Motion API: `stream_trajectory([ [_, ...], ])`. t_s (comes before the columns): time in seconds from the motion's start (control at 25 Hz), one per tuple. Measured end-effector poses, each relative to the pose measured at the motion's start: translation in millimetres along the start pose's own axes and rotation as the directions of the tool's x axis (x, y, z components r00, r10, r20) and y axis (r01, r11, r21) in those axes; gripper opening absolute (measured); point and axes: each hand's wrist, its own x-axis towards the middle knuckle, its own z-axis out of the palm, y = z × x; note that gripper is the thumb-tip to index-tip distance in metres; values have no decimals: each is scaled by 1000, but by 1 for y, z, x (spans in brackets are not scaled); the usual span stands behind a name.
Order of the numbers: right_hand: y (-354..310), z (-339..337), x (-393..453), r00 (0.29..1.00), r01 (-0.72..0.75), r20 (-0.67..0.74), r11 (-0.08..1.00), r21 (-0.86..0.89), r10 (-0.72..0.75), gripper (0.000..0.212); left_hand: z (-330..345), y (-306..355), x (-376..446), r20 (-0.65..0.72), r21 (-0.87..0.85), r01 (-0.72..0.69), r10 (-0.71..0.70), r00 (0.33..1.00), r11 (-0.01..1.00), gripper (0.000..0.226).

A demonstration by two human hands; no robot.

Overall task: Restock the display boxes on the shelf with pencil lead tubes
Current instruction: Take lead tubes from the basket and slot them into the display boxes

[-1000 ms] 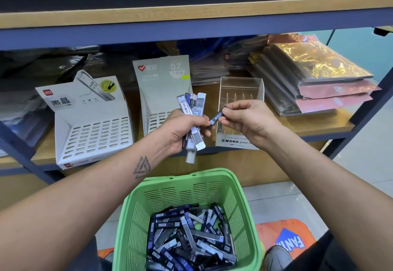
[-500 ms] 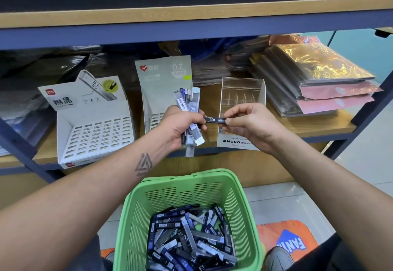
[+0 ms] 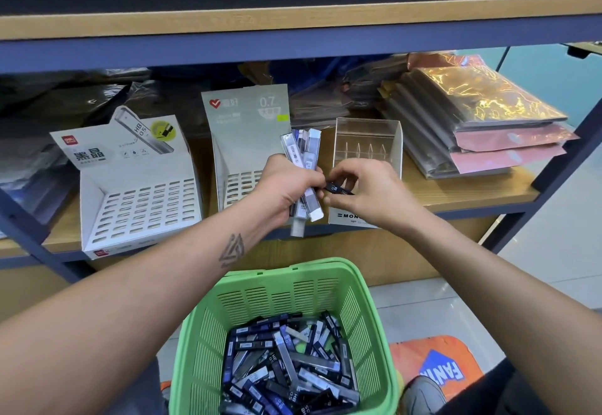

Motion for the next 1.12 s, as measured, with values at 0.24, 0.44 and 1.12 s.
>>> stream_trajectory([
  [0.24,9,-11,9,980,-84,-183,996,-38,76,18,4,6,6,-33,-104,43,-47,998,994,32],
  [0.44,21,-12,3,879,-337,-222,879,338,422,20,1,1,6,-50,-34,82,-84,995,996,33],
  [1.12,34,42,4,921,-325,-240,945,-42,307,16,7,-17,4,24,140,110,-115,993,984,22],
])
